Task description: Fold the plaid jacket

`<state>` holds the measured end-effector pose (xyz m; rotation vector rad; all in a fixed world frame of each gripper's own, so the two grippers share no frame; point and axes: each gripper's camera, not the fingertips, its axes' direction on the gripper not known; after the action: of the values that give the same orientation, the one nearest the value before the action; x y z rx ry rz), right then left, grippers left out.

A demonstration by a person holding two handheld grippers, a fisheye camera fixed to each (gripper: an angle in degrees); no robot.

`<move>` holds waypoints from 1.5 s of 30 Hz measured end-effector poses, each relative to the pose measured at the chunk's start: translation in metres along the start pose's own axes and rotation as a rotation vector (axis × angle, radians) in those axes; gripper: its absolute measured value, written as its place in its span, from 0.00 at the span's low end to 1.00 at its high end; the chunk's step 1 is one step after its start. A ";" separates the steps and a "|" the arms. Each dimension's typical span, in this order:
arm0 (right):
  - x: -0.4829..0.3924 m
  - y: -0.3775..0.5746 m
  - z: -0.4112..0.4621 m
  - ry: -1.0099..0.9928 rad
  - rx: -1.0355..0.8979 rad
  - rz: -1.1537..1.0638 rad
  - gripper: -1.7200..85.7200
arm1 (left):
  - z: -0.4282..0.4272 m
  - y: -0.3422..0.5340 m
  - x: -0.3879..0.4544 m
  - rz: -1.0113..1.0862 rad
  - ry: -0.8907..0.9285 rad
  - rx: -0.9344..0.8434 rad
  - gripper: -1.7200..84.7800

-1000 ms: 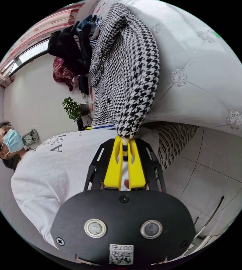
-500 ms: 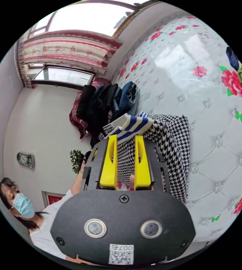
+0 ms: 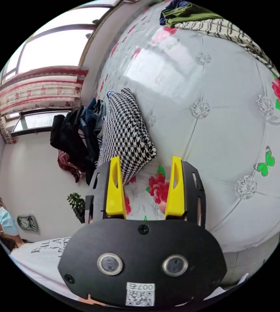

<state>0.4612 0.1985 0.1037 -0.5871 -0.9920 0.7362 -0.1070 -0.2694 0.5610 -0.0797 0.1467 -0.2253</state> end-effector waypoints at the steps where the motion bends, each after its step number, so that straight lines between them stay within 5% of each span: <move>1: 0.004 0.000 -0.005 0.036 0.030 0.019 0.16 | 0.005 0.001 0.030 0.077 0.018 -0.005 0.12; 8: 0.040 -0.013 0.009 -0.289 0.044 0.127 0.11 | 0.102 0.011 0.188 0.474 0.088 -0.144 0.08; 11: 0.037 0.018 -0.016 -0.221 0.063 0.014 0.09 | 0.171 0.027 0.201 0.518 -0.051 -0.324 0.03; 21: 0.069 0.139 -0.036 -0.211 0.057 0.101 0.08 | 0.131 0.057 0.229 0.602 0.018 -0.267 0.01; 22: 0.059 0.145 -0.036 -0.198 0.065 0.097 0.07 | 0.151 0.068 0.234 0.624 -0.026 -0.371 0.01; 24: 0.023 0.148 -0.036 -0.188 0.079 0.033 0.07 | 0.151 0.077 0.235 0.660 -0.028 -0.300 0.01; 28: -0.151 0.140 -0.014 -0.055 0.016 -0.393 0.06 | 0.145 0.068 0.234 0.647 -0.027 -0.314 0.01; 32: -0.359 0.204 0.081 0.191 -0.122 -0.976 0.06 | 0.115 0.060 0.210 0.540 0.003 -0.281 0.01; 37: -0.475 0.317 0.268 0.165 -0.377 -1.386 0.07 | 0.098 0.069 0.163 0.362 0.084 -0.218 0.01; 43: -0.407 0.366 0.590 0.294 -0.959 -1.222 0.09 | 0.088 0.096 0.078 -0.008 0.374 -0.233 0.01; 45: -0.396 0.351 0.609 0.190 -0.969 -1.106 0.10 | 0.074 0.113 0.054 -0.070 0.403 -0.237 0.01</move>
<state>-0.3202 0.1760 -0.0979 -0.7706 -1.2602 -0.8258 -0.0195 -0.1669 0.6157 -0.2755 0.5725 -0.2919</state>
